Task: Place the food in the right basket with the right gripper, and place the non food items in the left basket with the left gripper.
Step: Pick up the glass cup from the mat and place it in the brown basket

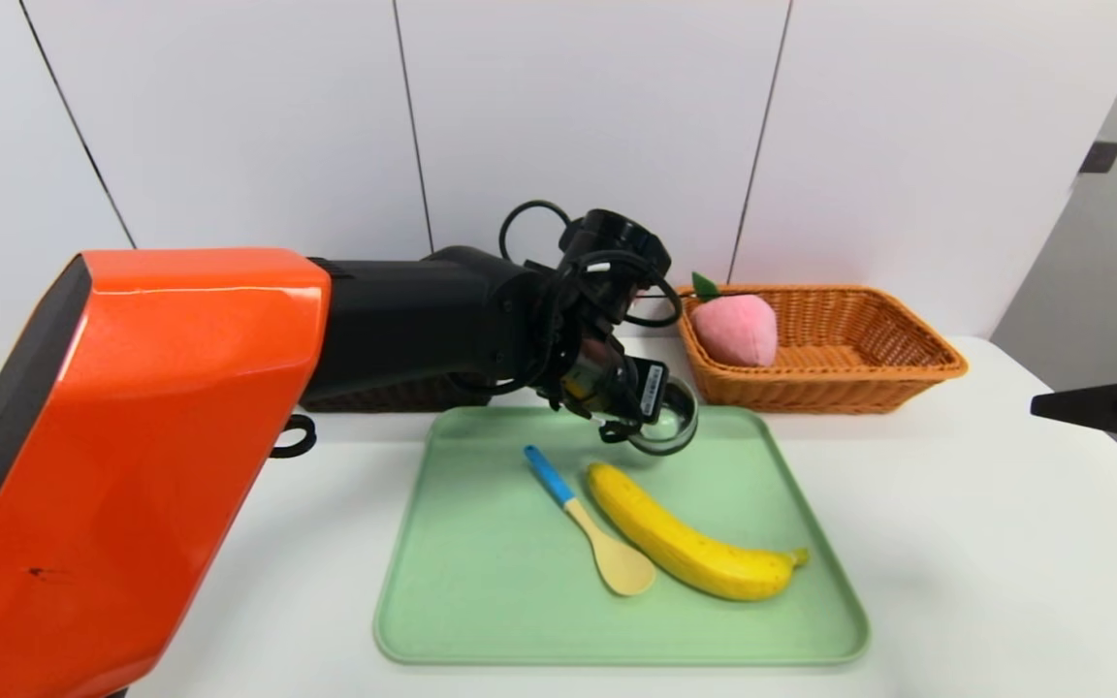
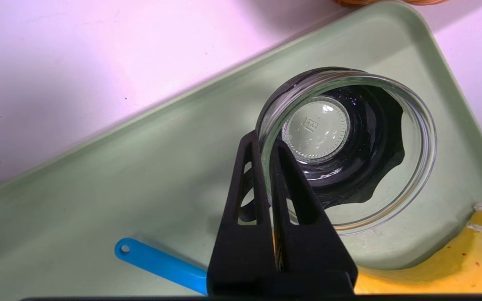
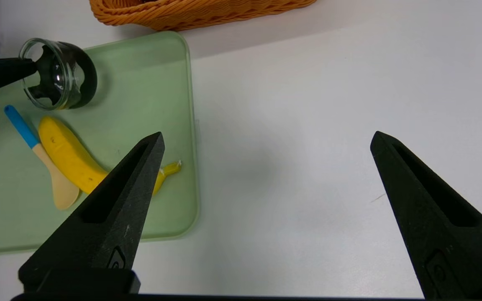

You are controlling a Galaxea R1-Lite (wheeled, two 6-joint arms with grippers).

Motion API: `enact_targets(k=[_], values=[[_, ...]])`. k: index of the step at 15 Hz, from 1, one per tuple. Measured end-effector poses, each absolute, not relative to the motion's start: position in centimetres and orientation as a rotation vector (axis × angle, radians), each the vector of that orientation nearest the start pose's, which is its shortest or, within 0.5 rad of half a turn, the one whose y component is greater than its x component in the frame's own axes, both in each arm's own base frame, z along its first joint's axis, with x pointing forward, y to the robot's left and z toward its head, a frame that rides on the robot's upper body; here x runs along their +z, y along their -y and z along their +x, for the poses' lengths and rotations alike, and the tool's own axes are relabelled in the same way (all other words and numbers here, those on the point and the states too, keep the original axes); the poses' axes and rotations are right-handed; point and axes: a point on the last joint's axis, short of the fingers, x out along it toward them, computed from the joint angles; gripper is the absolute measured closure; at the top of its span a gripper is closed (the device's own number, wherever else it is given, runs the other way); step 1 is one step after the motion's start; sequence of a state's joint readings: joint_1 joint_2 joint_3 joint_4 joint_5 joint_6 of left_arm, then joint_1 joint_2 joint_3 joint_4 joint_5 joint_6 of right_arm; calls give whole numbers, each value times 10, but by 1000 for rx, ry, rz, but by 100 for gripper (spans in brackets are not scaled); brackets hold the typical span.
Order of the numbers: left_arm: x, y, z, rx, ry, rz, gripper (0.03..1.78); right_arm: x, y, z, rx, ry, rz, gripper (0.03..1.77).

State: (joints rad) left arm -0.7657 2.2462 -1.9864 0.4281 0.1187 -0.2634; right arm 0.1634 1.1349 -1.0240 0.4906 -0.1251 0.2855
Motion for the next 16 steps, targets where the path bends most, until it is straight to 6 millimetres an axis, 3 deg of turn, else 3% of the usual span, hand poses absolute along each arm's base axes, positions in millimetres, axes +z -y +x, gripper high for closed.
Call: enact_targets(k=[4, 8, 12, 16], values=[[216, 307, 324, -539, -668, 34, 172, 270, -20, 137, -47, -594, 190, 10], [263, 287, 306, -552, -577, -12, 172, 271, -20, 137, -48, -581, 196, 10], [321, 231, 293, -494, -461, -68, 172, 273, -21, 140, -30, -558, 231, 10], [345, 156, 309, -355, -412, -103, 172, 272, -21, 144, -34, -569, 232, 10]])
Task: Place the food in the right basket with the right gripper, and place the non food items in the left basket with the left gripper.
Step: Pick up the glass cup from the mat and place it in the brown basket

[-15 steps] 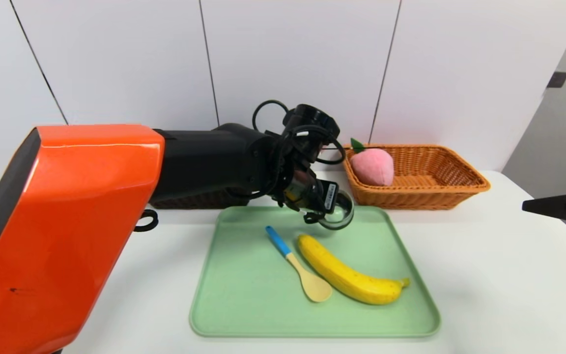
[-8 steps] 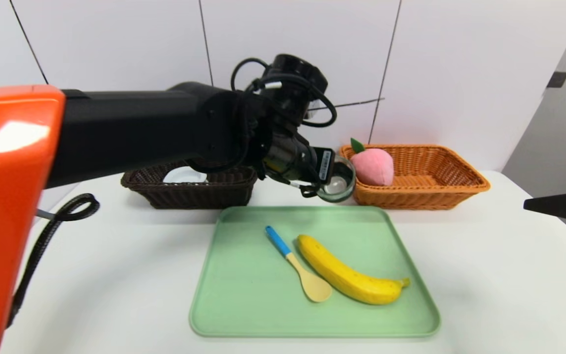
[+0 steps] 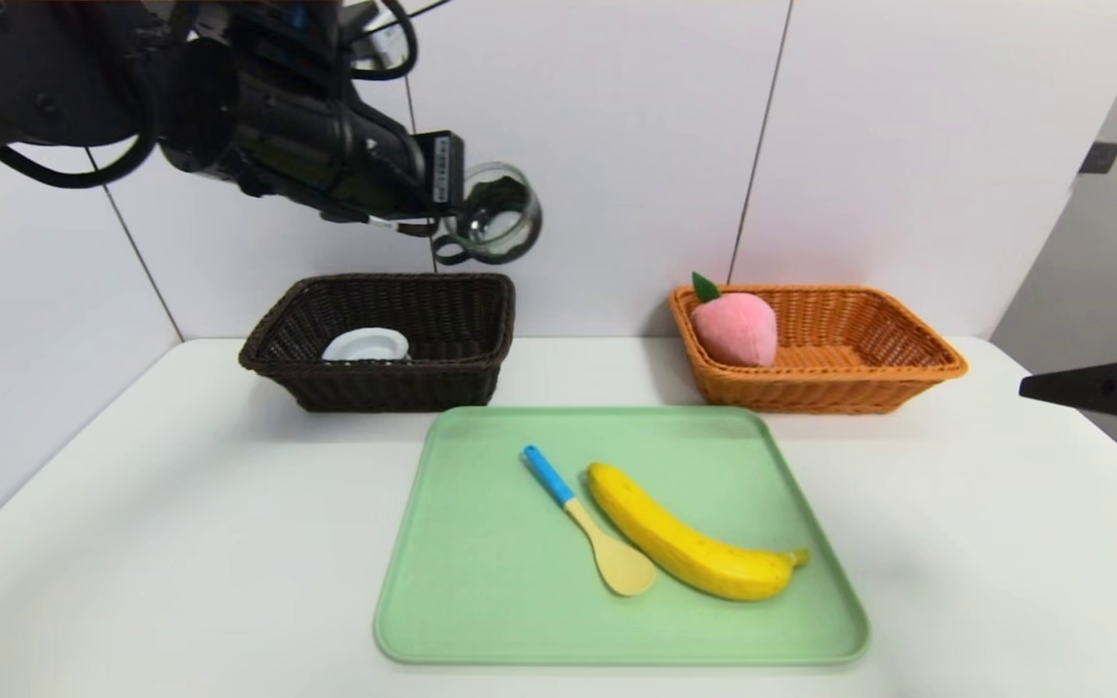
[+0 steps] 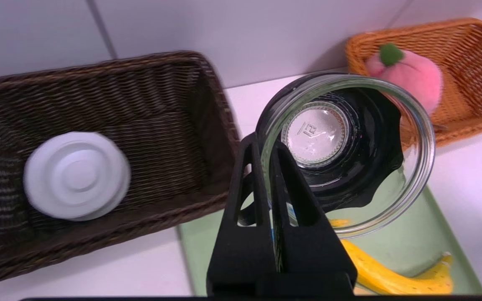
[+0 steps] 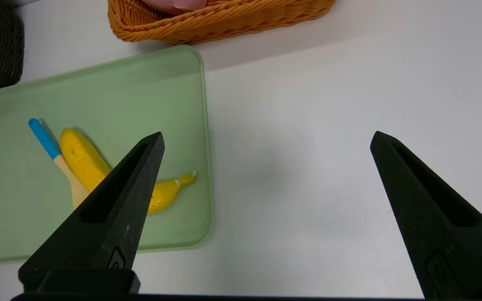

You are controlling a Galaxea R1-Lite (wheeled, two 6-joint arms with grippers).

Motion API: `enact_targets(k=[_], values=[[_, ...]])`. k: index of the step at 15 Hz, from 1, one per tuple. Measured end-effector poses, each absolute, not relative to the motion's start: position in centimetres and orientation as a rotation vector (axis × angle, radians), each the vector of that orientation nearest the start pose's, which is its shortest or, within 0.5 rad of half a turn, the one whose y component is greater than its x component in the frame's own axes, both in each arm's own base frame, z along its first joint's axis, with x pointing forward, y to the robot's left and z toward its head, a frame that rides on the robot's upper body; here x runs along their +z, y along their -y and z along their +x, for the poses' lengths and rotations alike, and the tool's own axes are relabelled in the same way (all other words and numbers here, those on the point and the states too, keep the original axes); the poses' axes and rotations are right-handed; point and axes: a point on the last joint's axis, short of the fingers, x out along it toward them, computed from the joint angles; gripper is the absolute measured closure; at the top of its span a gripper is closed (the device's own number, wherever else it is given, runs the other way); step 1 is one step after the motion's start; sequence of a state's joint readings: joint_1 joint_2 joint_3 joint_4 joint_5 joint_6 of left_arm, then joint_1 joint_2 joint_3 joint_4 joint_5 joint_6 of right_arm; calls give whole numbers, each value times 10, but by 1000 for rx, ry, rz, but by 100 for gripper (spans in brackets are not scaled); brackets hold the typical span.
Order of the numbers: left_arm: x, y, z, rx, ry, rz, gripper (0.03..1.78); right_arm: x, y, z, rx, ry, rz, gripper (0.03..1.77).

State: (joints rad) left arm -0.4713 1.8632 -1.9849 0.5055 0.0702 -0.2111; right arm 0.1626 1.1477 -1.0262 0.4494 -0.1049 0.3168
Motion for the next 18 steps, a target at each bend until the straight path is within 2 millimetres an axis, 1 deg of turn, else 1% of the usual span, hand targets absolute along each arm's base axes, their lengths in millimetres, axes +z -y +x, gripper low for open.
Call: enact_targets(k=[2, 4, 5, 7, 10, 14, 18], values=[[343, 121, 322, -308, -439, -127, 172, 271, -21, 146, -40, -574, 233, 10], [333, 92, 341, -256, -468, -153, 172, 271, -20, 147, -50, -577, 231, 10], [325, 80, 351, -236, -493, -164, 172, 270, -20, 148, -54, -579, 230, 10], [307, 65, 370, -213, -543, -183, 172, 268, -19, 149, -63, -591, 231, 10], [274, 48, 399, -167, -610, -193, 172, 267, -19, 150, -83, -594, 263, 10], [236, 38, 426, -130, -683, -199, 172, 267, -18, 150, -91, -591, 262, 10], [220, 35, 436, -124, -712, -190, 172, 267, -18, 150, -92, -591, 263, 10]])
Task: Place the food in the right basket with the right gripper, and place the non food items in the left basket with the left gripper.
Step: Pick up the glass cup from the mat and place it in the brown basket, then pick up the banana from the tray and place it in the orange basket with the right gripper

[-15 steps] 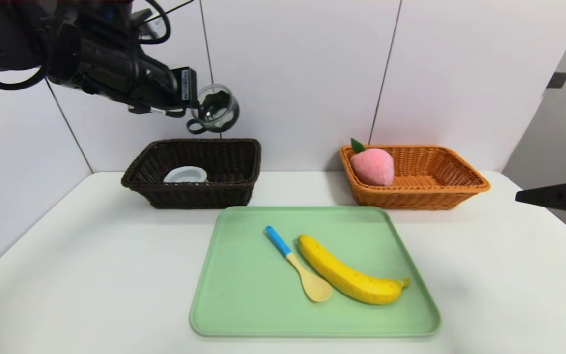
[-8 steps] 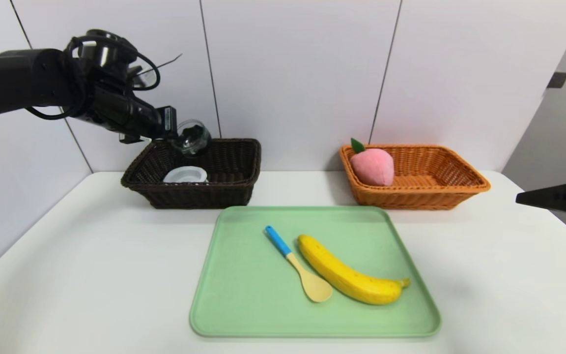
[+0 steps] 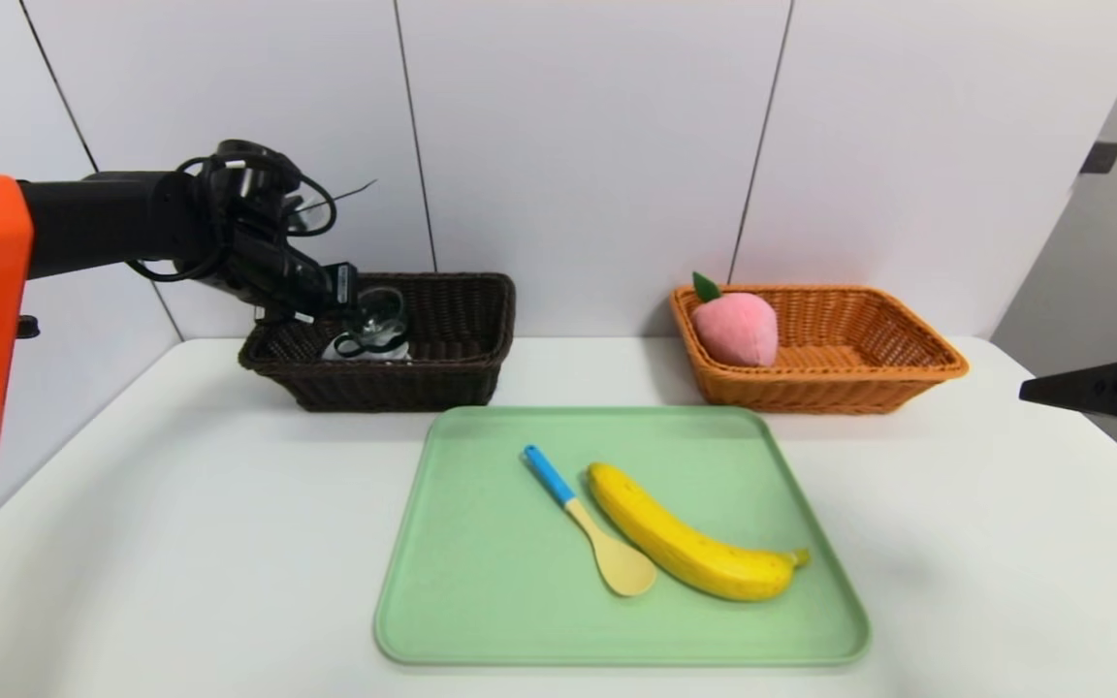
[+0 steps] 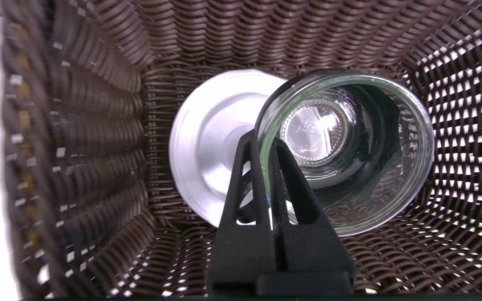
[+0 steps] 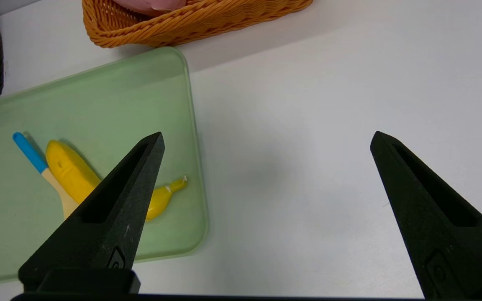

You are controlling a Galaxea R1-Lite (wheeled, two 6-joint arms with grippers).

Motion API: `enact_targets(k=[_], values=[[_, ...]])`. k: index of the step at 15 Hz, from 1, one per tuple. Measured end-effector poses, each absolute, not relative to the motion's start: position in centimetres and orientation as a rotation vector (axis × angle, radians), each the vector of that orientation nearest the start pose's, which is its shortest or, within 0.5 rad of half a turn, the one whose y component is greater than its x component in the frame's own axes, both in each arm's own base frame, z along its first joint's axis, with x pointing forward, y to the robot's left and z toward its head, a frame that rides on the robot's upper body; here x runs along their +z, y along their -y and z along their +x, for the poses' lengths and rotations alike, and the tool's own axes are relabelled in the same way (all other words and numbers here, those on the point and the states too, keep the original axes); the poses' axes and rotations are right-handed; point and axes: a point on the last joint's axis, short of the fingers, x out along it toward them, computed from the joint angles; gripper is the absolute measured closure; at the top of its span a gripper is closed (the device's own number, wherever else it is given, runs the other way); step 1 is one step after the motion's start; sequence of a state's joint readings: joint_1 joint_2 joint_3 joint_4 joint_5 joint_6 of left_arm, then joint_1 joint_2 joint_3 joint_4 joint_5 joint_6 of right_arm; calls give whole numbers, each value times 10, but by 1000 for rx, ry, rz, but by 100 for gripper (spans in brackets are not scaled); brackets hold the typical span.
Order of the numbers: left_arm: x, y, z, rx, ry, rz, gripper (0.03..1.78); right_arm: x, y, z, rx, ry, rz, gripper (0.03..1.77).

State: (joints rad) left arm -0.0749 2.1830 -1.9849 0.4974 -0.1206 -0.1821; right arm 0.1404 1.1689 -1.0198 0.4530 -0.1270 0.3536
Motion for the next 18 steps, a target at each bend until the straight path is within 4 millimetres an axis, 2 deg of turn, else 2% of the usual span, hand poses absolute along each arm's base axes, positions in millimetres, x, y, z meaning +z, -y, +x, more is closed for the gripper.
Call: enact_targets(k=[2, 5, 8, 10, 13, 16, 18], values=[[216, 34, 438, -120, -715, -191, 172, 267, -18, 150, -92, -593, 263, 10], [215, 33, 439, -117, -714, -192, 119, 267, -18, 150, -92, -592, 263, 10], [223, 32, 435, -116, -697, -196, 85, 267, -18, 150, -93, -592, 263, 10], [241, 32, 425, -120, -660, -197, 68, 274, -19, 150, -83, -559, 269, 10], [283, 30, 391, -133, -607, -199, 49, 300, -26, 152, -11, -477, 274, 10], [320, 29, 337, -187, -601, -214, 37, 325, -41, 163, 65, -425, 268, 10], [330, 29, 295, -214, -616, -217, 31, 337, -57, 175, 127, -439, 252, 10]])
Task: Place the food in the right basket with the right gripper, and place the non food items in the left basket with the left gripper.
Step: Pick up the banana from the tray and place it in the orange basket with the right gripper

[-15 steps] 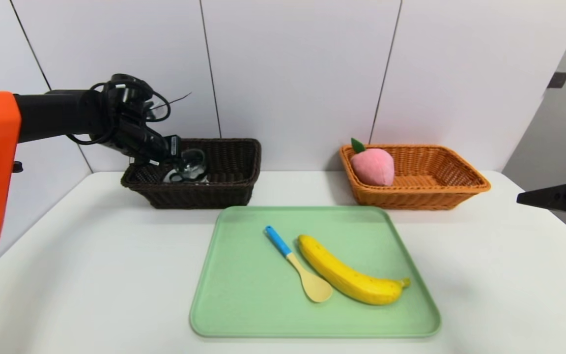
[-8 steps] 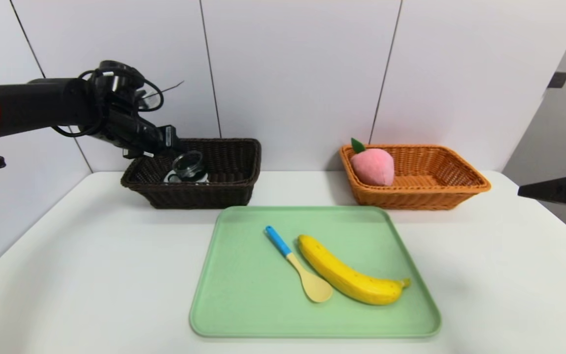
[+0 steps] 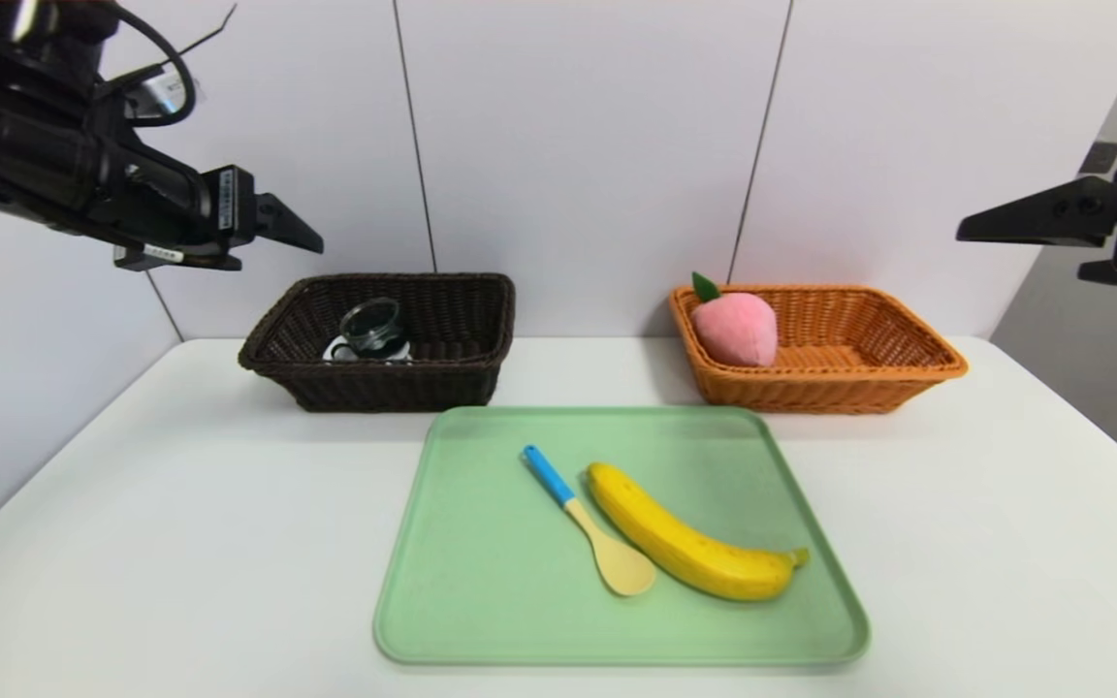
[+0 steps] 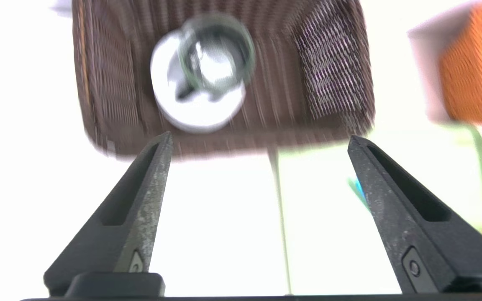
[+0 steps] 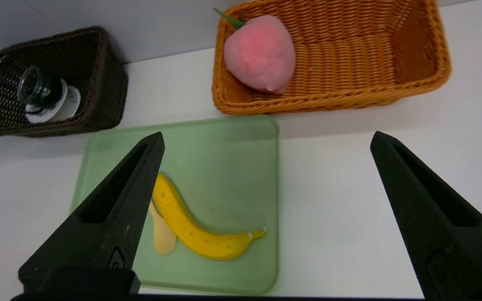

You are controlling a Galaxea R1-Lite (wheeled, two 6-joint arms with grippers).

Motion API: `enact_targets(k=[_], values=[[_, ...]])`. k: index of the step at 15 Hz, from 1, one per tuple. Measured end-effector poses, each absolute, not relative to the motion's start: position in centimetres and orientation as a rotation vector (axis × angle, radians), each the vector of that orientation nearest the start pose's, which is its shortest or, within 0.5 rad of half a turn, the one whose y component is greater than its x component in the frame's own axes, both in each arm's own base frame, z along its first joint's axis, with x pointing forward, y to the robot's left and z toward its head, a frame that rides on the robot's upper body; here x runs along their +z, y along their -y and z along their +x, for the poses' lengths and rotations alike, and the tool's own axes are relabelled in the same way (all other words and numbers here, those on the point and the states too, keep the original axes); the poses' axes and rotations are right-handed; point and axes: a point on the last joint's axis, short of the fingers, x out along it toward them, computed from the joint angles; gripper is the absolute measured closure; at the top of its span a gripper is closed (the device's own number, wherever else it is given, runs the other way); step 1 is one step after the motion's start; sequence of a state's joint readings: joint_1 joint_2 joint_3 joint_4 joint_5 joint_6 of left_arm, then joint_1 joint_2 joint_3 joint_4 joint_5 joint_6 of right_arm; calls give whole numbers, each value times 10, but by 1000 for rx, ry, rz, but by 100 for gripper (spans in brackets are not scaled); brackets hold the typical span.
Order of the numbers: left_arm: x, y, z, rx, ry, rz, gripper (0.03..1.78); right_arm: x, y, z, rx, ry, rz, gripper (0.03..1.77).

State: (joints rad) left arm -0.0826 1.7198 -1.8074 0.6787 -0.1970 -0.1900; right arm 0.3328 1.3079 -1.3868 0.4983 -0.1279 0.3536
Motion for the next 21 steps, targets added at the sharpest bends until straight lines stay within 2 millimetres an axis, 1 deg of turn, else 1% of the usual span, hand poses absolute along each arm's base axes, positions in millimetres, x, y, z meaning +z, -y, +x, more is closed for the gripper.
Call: enact_targets(k=[2, 4, 7, 9, 11, 15, 17, 21], values=[[332, 29, 257, -233, -628, -213, 27, 338, -78, 188, 183, -512, 217, 10], [326, 30, 217, -254, -650, -207, 23, 328, -101, 206, 220, -626, 166, 10], [316, 27, 175, -265, -662, -204, 19, 306, -132, 230, 245, -793, 101, 10], [309, 25, 156, -270, -665, -203, 17, 292, -150, 241, 264, -901, 33, 10], [305, 25, 141, -281, -663, -199, 16, 277, -165, 251, 323, -998, -79, 10], [301, 25, 122, -304, -651, -194, 14, 250, -185, 269, 446, -1055, -281, 10], [299, 24, 116, -306, -647, -195, 14, 238, -197, 273, 488, -1078, -349, 10], [297, 23, 107, -308, -640, -197, 12, 220, -215, 275, 534, -1114, -418, 10]])
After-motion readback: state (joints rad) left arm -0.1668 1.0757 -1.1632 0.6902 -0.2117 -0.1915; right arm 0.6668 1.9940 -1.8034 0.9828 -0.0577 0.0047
